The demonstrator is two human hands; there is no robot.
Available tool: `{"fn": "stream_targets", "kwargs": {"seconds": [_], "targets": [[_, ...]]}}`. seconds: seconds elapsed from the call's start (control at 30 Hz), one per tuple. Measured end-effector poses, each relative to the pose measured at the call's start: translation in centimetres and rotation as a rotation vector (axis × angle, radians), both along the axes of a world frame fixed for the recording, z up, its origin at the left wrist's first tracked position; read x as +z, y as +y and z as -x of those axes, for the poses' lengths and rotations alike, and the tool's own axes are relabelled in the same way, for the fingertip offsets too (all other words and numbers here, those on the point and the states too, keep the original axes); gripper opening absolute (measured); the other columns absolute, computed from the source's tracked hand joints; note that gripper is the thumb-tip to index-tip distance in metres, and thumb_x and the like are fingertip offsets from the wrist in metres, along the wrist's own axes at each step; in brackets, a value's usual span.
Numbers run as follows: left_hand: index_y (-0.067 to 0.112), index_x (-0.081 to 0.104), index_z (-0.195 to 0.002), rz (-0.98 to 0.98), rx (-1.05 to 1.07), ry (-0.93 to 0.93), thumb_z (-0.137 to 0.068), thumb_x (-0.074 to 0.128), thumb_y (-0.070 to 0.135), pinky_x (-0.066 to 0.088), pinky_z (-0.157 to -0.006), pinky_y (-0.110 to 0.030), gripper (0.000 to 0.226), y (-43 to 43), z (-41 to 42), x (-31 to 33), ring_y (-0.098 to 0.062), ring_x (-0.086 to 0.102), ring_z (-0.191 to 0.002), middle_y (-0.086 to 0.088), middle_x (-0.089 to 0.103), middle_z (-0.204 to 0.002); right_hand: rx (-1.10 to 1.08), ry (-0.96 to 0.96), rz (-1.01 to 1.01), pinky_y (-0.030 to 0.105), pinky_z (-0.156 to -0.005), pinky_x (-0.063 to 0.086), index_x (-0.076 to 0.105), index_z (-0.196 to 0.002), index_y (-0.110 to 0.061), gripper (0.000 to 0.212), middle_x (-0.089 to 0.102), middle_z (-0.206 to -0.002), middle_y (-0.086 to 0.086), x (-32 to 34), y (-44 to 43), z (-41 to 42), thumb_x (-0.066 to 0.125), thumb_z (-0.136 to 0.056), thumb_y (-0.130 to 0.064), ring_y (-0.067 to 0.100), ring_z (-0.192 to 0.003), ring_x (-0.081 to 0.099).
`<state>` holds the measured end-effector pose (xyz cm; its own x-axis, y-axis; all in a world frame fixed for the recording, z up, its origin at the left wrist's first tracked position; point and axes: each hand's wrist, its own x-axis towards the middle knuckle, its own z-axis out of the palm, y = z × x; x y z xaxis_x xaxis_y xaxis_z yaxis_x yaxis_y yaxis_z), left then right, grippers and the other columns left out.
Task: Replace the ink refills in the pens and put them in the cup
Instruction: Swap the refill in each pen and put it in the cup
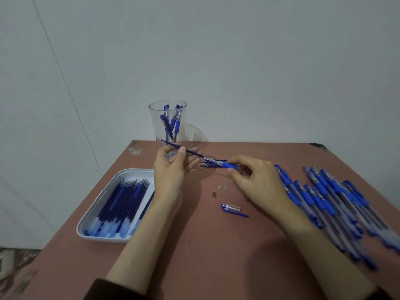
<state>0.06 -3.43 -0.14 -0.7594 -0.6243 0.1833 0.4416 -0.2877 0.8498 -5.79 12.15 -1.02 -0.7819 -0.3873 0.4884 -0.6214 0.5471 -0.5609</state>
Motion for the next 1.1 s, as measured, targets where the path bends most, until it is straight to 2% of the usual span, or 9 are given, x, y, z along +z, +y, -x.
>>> {"fn": "stream_targets", "kwargs": {"seconds": [0.17, 0.47, 0.6, 0.7, 0.73, 0.83, 0.9, 1.0, 1.1], "targets": [[0.004, 0.044, -0.102, -0.028, -0.020, -0.012, -0.099, 0.043, 0.002, 0.058, -0.065, -0.022, 0.003, -0.1, 0.1, 0.0, -0.017, 0.072, -0.069, -0.012, 0.069, -0.081, 0.021, -0.004, -0.002, 0.022, -0.062, 0.041, 0.072, -0.095, -0.028, 0.016, 0.060, -0.068, -0.014, 0.0, 0.1, -0.1, 0.065, -0.084, -0.019, 0.003, -0.065, 0.054], [0.007, 0.050, -0.095, 0.040, -0.118, -0.082, -0.097, 0.047, 0.002, 0.059, -0.073, -0.026, 0.006, 0.3, 0.0, -0.5, -0.019, 0.071, -0.073, -0.018, 0.068, -0.089, 0.059, -0.028, 0.047, 0.024, -0.061, 0.043, 0.071, -0.093, -0.032, 0.012, 0.057, -0.065, -0.017, -0.1, 0.0, -0.3, 0.071, -0.082, -0.028, 0.004, -0.064, 0.053], [0.010, 0.060, -0.095, 0.236, -0.228, -0.168, -0.092, 0.056, 0.003, 0.056, -0.072, -0.022, 0.008, 0.3, -0.1, -0.5, -0.018, 0.069, -0.083, -0.009, 0.070, -0.090, 0.078, -0.117, 0.150, 0.020, -0.061, 0.046, 0.072, -0.093, -0.033, 0.013, 0.060, -0.066, -0.008, -0.2, -0.3, 0.1, 0.070, -0.084, -0.024, 0.006, -0.064, 0.056], [0.016, 0.066, -0.099, 0.467, -0.272, -0.268, -0.087, 0.065, 0.004, 0.053, -0.067, -0.018, 0.017, 0.1, 0.0, -1.2, -0.006, 0.068, -0.081, -0.002, 0.072, -0.092, 0.132, -0.260, 0.328, 0.038, -0.066, 0.052, 0.072, -0.088, -0.035, 0.015, 0.064, -0.067, 0.004, -0.1, -0.2, 0.3, 0.068, -0.085, -0.020, 0.021, -0.064, 0.059], [0.018, 0.069, -0.098, 0.545, -0.284, -0.313, -0.083, 0.070, 0.008, 0.053, -0.070, -0.018, 0.018, 0.1, 0.0, -1.4, -0.004, 0.068, -0.080, 0.002, 0.072, -0.089, 0.139, -0.295, 0.375, 0.041, -0.066, 0.053, 0.072, -0.087, -0.034, 0.015, 0.065, -0.067, 0.004, 0.0, -0.2, 0.4, 0.068, -0.085, -0.020, 0.020, -0.063, 0.059], [0.026, 0.073, -0.097, 0.986, -0.306, -0.516, -0.075, 0.079, 0.028, 0.045, -0.069, -0.007, 0.022, -0.2, -0.4, -1.6, 0.004, 0.060, -0.073, 0.014, 0.069, -0.079, 0.145, -0.422, 0.507, 0.036, -0.061, 0.049, 0.071, -0.085, -0.029, 0.013, 0.065, -0.065, 0.001, 0.5, -0.1, 0.3, 0.067, -0.086, -0.016, 0.014, -0.059, 0.057], [0.029, 0.074, -0.097, 1.190, -0.317, -0.583, -0.076, 0.078, 0.029, 0.041, -0.065, -0.003, 0.022, -0.2, -0.7, -1.5, 0.004, 0.057, -0.070, 0.011, 0.069, -0.082, 0.150, -0.498, 0.567, 0.035, -0.061, 0.045, 0.072, -0.086, -0.025, 0.011, 0.065, -0.065, 0.002, 0.8, -0.1, 0.2, 0.066, -0.087, -0.016, 0.015, -0.059, 0.056], [0.025, 0.075, -0.096, 1.245, -0.290, -0.569, -0.080, 0.074, 0.019, 0.038, -0.063, 0.000, 0.016, -0.2, -0.9, -1.3, 0.003, 0.055, -0.070, 0.007, 0.070, -0.085, 0.160, -0.579, 0.642, 0.037, -0.063, 0.044, 0.071, -0.091, -0.017, 0.009, 0.065, -0.068, 0.006, 1.2, 0.1, 0.1, 0.063, -0.089, -0.015, 0.019, -0.062, 0.055], [0.027, 0.074, -0.090, 1.135, -0.193, -0.525, -0.079, 0.075, 0.018, 0.040, -0.063, -0.001, 0.015, -0.3, -0.7, -1.3, 0.002, 0.058, -0.071, 0.014, 0.066, -0.077, 0.193, -0.672, 0.736, 0.033, -0.063, 0.046, 0.070, -0.100, -0.010, 0.014, 0.066, -0.071, 0.010, 1.5, 0.2, 0.1, 0.058, -0.092, -0.013, 0.021, -0.065, 0.057]]}}
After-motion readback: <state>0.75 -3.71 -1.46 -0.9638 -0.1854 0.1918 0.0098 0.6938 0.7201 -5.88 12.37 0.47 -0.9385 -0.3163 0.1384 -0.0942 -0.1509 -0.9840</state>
